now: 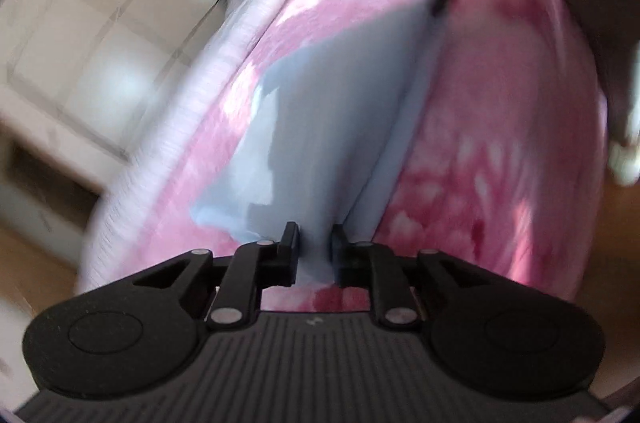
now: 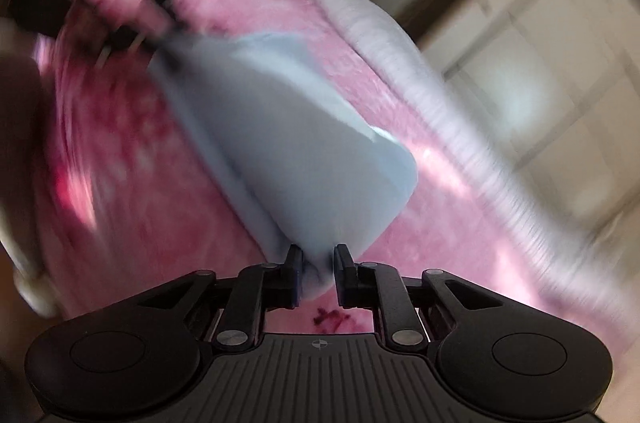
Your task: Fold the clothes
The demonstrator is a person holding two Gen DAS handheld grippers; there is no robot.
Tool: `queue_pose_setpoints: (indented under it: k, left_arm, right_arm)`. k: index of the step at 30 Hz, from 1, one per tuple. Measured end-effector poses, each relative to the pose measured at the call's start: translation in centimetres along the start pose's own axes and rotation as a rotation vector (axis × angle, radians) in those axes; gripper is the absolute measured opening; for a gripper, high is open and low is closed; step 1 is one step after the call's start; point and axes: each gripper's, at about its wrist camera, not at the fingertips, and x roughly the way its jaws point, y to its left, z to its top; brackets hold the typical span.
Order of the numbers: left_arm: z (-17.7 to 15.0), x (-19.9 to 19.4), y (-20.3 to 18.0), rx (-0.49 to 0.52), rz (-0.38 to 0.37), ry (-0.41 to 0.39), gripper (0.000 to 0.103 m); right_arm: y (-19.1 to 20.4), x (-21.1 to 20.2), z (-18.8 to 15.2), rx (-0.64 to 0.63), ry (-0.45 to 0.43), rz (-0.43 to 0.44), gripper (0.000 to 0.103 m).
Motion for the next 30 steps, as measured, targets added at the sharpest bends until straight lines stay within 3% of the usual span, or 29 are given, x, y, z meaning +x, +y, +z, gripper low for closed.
queue_pose_setpoints:
  k: [3, 5, 8, 10, 12, 15, 18, 23, 25, 30]
  left_arm:
    - [0.6, -2.1, 4.7, -0.37, -0.137, -0.052, 0.018]
    - [0.8, -2.7, 6.9, -0.579, -0.185, -0.115, 0.018]
    - [1.6, -1.7, 8.0, -0.717, -0.19, -0.147, 0.017]
    - [3.1, 0.1, 6.6, -0.669, -0.15, -0.111, 0.017]
    - [2.9, 1.2, 4.7, -0.629, -0.128, -0.061, 0.017]
    - [0.7, 2.3, 2.4, -0.667, -0.099, 0.01, 0.017]
    - [-0.8, 2.7, 1.8, -0.749, -0.08, -0.018, 0.016]
    - [0.3, 2.1, 2.1, -0.715, -0.059, 0.011, 0.016]
    - [0.4, 1.5, 2.9, -0.746, -0.07, 0.011, 0.016]
    - [-0.6, 0.7, 5.8, -0.887, -0.093, -0.028, 0.016]
  right_arm:
    - [-4.4, -2.0, 0.3, 0.305, -0.047, 0.09, 0.015]
    - [-7.1, -2.7, 0.4, 0.518, -0.08, 0.122, 0.015]
    - [-9.7, -1.5, -0.3, 0.866, -0.092, 0.197, 0.015]
    - [-9.9, -0.4, -0.6, 1.025, -0.085, 0.235, 0.015]
    - [-8.1, 0.3, 0.1, 1.027, -0.074, 0.199, 0.015]
    - [-5.2, 1.1, 1.0, 0.884, -0.047, 0.128, 0.015]
    - [-3.2, 2.2, 0.8, 0.706, -0.015, 0.119, 0.014]
    - [-3.0, 2.7, 1.5, 0.622, 0.013, 0.14, 0.015]
    - [-4.0, 2.6, 1.8, 0.639, 0.022, 0.172, 0.015]
    - [-7.5, 1.6, 1.2, 0.777, -0.061, 0.186, 0.016]
